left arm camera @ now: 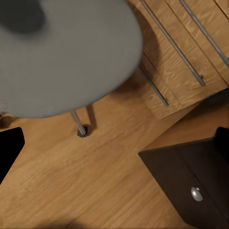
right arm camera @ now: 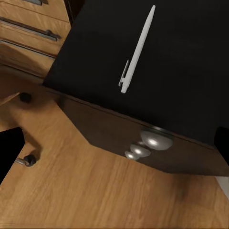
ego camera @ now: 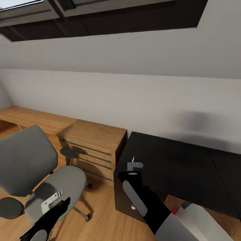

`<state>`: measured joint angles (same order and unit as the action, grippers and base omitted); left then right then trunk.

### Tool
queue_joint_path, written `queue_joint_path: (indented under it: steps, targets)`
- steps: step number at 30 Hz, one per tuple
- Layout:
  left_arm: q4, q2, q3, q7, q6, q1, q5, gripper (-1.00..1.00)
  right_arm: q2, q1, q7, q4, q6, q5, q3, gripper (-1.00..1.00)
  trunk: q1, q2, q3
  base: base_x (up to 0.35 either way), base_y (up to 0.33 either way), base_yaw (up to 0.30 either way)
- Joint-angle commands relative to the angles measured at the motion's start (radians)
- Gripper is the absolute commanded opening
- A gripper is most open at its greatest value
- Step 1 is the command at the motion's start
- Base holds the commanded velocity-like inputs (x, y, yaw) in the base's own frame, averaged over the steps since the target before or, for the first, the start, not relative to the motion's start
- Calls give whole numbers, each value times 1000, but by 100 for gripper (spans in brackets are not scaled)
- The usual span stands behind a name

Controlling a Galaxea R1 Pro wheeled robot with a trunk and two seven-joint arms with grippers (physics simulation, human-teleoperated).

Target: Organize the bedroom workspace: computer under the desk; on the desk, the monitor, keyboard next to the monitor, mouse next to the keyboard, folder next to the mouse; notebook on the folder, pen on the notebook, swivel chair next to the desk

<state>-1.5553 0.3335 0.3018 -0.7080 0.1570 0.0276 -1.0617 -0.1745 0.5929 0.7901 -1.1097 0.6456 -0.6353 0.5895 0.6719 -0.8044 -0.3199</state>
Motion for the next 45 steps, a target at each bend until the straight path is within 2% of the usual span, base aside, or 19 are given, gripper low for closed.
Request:
queue_joint_path:
  steps: [1,11,27,45]
  targets:
    - [-1,1,2,-7,3,1,-3,100,0,1,9,-1,3,-7,1,100,0,-1,-2,5,0,244]
    - [4,1,2,-4,3,2,-2,100,0,1,8,0,3,-9,1,100,0,-1,-12,171,131,160]
    - [4,0,6,-4,3,2,-1,100,0,1,5,5,3,-8,1,100,0,-1,-14,92,15,16]
    - [4,-1,16,-6,3,1,-1,100,0,2,3,94,-24,-6,-2,100,0,-1,-14,113,0,0]
